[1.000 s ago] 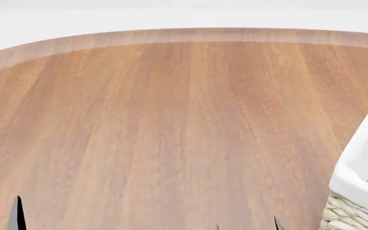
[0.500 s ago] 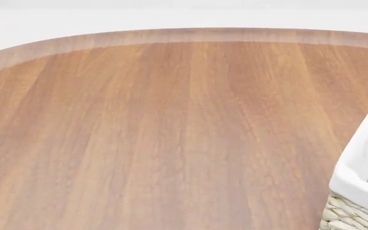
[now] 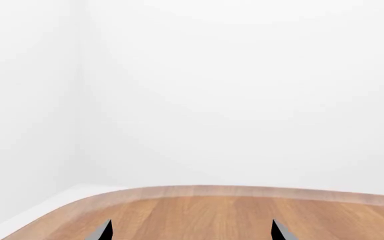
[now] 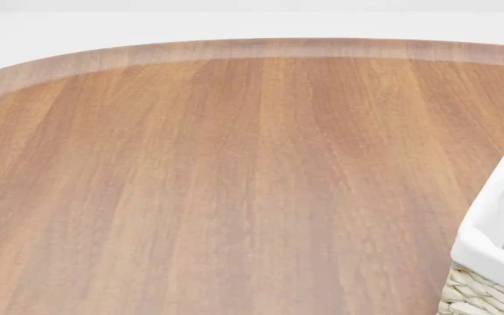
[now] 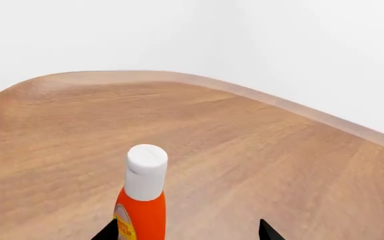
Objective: Pick up the ketchup, and put it in the basket.
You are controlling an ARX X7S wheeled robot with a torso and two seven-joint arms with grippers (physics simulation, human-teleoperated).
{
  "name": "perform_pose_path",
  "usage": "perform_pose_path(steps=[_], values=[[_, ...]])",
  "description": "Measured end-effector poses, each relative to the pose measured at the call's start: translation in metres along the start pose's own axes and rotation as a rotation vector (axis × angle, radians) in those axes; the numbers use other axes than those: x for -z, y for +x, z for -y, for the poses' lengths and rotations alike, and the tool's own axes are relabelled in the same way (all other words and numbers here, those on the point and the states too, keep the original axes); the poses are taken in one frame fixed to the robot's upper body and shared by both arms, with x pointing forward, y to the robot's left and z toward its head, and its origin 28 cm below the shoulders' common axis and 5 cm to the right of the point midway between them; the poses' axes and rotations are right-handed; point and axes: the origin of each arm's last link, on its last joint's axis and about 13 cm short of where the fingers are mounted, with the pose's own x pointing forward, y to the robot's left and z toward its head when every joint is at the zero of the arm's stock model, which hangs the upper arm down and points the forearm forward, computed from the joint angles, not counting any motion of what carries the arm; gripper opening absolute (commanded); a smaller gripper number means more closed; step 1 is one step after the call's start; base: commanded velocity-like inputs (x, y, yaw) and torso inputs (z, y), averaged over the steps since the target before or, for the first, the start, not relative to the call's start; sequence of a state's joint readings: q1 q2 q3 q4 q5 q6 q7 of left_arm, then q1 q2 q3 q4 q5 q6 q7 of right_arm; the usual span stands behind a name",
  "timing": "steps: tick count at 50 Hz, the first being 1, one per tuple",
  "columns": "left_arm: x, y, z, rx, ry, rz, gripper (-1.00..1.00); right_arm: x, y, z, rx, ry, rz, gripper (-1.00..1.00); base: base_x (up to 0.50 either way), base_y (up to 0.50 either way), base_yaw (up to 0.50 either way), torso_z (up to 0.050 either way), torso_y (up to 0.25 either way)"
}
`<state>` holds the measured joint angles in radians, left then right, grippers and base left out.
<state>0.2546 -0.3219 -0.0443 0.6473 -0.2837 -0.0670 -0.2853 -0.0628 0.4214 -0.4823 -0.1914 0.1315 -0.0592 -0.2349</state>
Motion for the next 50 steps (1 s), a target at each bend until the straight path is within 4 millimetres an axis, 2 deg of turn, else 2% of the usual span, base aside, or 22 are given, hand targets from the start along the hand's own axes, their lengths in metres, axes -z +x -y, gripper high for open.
perform_pose_path(steps=[26,50], values=[[-0.005,-0.003,-0.001,0.000,-0.004,0.014,1.00,-0.020,0.032,0.012,-0.083,-0.033,-0.028,1.00,0.00,0.00,0.00,0.000,0.000],[-0.005,-0.001,0.000,0.001,-0.061,0.013,1.00,-0.024,0.055,0.020,-0.146,-0.051,-0.079,1.00,0.00,0.00,0.00,0.000,0.000]])
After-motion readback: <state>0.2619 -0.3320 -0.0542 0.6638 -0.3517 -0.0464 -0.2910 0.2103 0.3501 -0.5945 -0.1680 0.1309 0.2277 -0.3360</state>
